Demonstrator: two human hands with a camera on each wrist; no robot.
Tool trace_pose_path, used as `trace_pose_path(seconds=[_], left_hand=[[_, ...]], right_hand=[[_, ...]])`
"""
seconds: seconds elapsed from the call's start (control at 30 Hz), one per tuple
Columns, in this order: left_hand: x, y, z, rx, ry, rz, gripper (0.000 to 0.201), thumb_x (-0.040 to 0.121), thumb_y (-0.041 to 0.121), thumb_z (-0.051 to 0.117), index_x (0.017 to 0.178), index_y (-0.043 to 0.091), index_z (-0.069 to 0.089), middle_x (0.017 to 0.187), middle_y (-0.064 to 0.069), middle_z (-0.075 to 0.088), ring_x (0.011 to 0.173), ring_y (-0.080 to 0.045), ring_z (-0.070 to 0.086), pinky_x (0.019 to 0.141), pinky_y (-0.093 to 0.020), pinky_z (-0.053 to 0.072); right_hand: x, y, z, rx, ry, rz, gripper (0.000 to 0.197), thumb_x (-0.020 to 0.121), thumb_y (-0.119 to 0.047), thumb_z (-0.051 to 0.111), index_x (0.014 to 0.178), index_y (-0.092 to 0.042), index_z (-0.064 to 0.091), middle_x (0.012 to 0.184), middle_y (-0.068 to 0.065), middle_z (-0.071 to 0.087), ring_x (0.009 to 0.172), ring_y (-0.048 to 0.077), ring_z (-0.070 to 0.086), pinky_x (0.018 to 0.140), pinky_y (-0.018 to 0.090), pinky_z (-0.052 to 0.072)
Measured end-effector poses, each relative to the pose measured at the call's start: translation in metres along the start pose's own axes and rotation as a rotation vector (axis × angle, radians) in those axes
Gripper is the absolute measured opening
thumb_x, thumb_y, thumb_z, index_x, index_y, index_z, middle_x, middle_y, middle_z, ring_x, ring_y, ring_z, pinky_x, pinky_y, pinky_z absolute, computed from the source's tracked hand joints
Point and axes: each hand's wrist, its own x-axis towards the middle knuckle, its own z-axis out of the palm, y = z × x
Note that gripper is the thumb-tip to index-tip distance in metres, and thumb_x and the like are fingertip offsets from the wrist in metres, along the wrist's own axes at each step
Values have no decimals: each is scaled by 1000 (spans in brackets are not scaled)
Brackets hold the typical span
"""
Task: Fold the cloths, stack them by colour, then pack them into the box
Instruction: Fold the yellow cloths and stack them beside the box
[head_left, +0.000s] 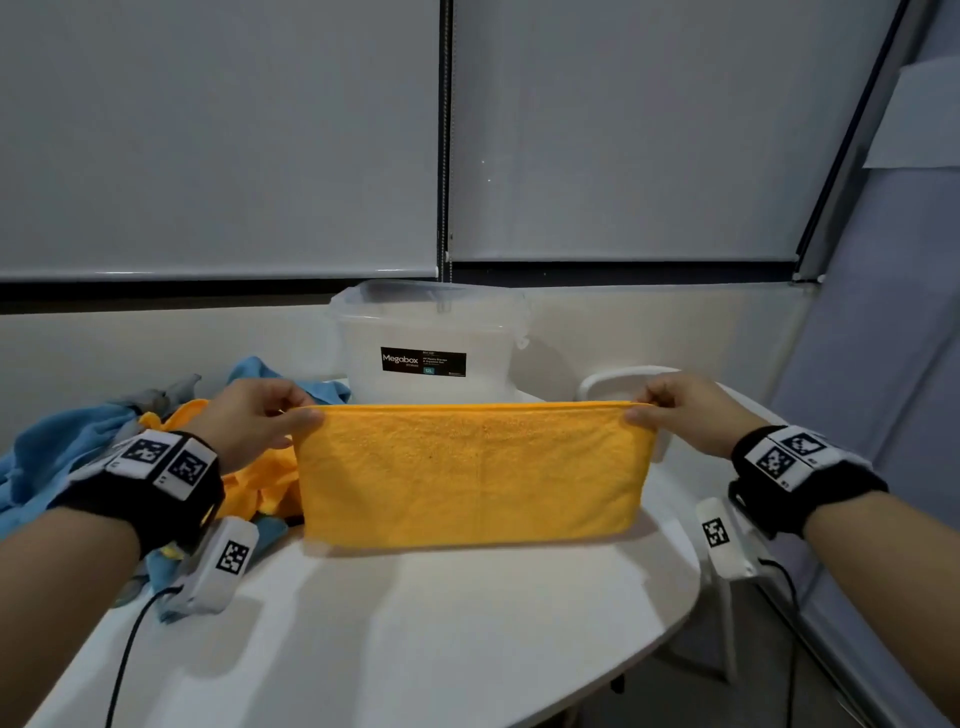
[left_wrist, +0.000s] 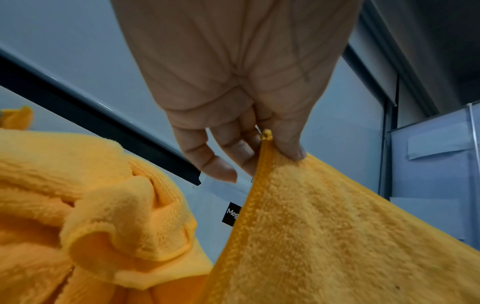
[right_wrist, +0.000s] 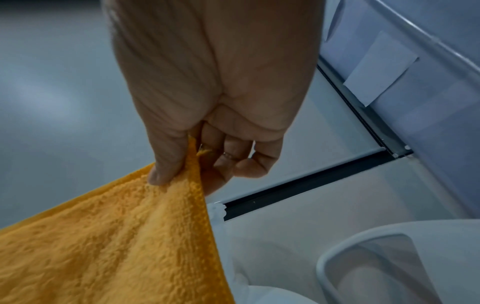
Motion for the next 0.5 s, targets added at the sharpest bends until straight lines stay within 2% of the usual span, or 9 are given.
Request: trace_pose_path(seconds=[0.17,0.27,0.33,0.4,0.47,0.5], left_hand=[[-3,4,2,-24,67,24,9,89,18,64,89,9,66,81,-7,65,72,-16,59,61,-20,45],[-8,1,-2,-78,92,62,5,88,16,65,89,12,67,83,-9,66,77,-20,62,66,-24,48],[-12,-1,-8,-110,72,80,5,86,15,66,90,14,68,84,-12,67,80,-25,63,70,-28,52],[-15,-3,-16,-131,30,86,9,85,17,67,93,18,69,82,-16,67,80,-26,65,72,-30,54],[-20,-3,-24,-160,-34,74,7,80,23,68,84,20,72,77,-8,71,76,-20,68,69,-25,55],[-23,-2,-27,-175,-79,71,10,76,29,69,79,20,73,75,-5,71,73,-17,68,66,-22,55]], right_hand=[[-1,1,5,66,59,7,19,81,-6,72,67,-13,62,58,-8,57,50,-4,49,57,17,39],[-9,3,2,104,42,5,16,86,-5,67,72,-13,64,57,-11,58,51,-3,50,58,16,41],[-18,2,-4,115,16,17,15,86,-6,66,74,-14,67,63,-7,60,55,-1,51,61,20,43],[-28,-2,-12,162,-4,8,13,84,-5,69,74,-13,68,63,-4,60,57,1,52,61,19,44],[-40,-7,-21,241,-39,22,10,75,-14,76,74,-10,68,64,1,61,61,8,54,62,21,45],[-45,-7,-25,274,-70,31,24,68,-25,81,75,-7,67,65,5,61,62,12,54,62,22,46]])
